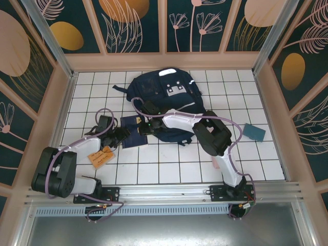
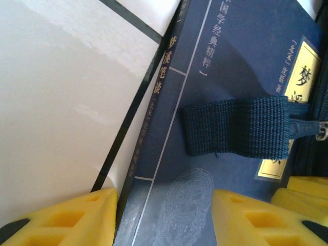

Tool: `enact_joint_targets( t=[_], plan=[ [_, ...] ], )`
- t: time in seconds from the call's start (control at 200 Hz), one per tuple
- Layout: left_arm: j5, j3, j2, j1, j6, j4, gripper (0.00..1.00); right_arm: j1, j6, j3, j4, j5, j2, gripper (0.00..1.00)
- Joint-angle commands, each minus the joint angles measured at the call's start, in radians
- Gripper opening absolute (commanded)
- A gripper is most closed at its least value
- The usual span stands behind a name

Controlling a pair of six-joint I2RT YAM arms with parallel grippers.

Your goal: Pack the student bag

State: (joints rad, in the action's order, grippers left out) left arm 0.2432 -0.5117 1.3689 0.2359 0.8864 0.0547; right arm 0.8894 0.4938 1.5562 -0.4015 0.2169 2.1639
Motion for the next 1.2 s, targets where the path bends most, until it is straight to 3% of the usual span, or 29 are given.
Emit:
enact_joint_targets(
  t=[0.0, 0.521, 0.671, 0.886, 0.996, 1.196],
  plan=[
    [0.309, 0.013, -0.018, 0.039, 0.008, -0.164, 0.48, 0.002, -0.024, -0.002, -0.012, 0.115, 0.07, 0.35],
    [0.344, 0.055, -0.125, 0.038, 0.144, -0.255, 0.48, -0.03, -0.022, -0.051, 0.045, 0.217, 0.047, 0.46],
    [0.367, 0.094, -0.112, 0.039, 0.224, -0.398, 0.66, -0.038, -0.018, -0.066, 0.071, 0.269, 0.048, 0.5],
    [0.367, 0.147, -0.124, 0.039, 0.34, -0.616, 0.7, -0.058, -0.004, -0.084, 0.083, 0.294, 0.043, 0.51],
    [0.33, 0.128, -0.152, 0.038, 0.319, -0.563, 0.67, -0.061, -0.001, -0.085, 0.078, 0.281, 0.041, 0.51],
    [0.205, 0.065, -0.141, 0.039, 0.215, -0.242, 0.53, -0.064, 0.003, -0.088, 0.079, 0.264, 0.027, 0.5]
  ],
)
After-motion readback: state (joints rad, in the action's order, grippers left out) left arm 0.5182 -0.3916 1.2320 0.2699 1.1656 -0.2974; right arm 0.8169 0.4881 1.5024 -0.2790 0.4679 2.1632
